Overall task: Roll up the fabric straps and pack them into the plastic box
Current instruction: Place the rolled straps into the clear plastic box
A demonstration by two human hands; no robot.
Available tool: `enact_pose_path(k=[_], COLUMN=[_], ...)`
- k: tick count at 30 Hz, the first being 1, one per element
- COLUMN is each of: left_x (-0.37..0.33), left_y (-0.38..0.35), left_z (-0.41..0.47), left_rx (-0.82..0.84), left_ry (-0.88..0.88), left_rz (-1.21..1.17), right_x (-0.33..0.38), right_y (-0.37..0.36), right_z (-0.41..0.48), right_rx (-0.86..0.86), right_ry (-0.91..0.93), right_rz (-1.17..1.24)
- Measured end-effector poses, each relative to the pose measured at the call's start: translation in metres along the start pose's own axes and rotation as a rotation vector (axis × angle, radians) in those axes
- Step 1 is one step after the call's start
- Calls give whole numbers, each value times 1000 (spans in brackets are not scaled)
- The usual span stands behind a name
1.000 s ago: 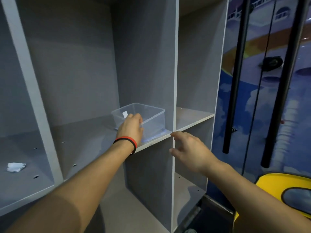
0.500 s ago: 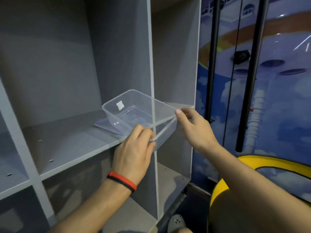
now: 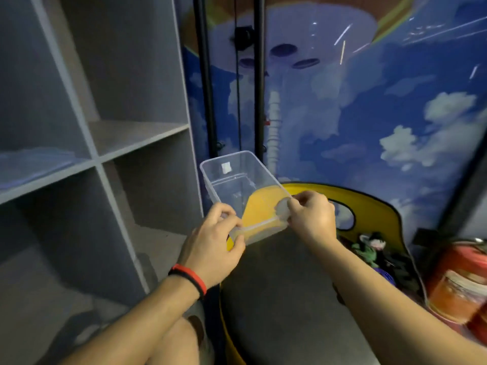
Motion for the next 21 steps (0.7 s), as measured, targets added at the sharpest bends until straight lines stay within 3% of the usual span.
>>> enact_pose_path(k=[4,6,12,21], left_x=[10,26,55,57], left_y=[-75,-112,-235,-304], left_z=[15,21,4,12], left_rx=[59,92,414,500], left_ry=[106,244,718,648], left_rz=[-240,-368,-727,-701], right_x=[-93,-134,-243,-279], right_y=[29,36,30,19], right_z=[-6,-15,-61,-65], right_rx=[-13,-15,7,2], right_ry=[-150,-227,-449,-428], right_rz=[-87,-109,-115,-202])
Point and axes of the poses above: each hand's wrist, its own z-axis towards the middle knuckle, its own y-axis out of the back of the hand, x = y × z, the point moved 6 cm from there along z, towards the middle knuckle, and after that the axes turned 5 degrees about x, right-handed, at the moved point
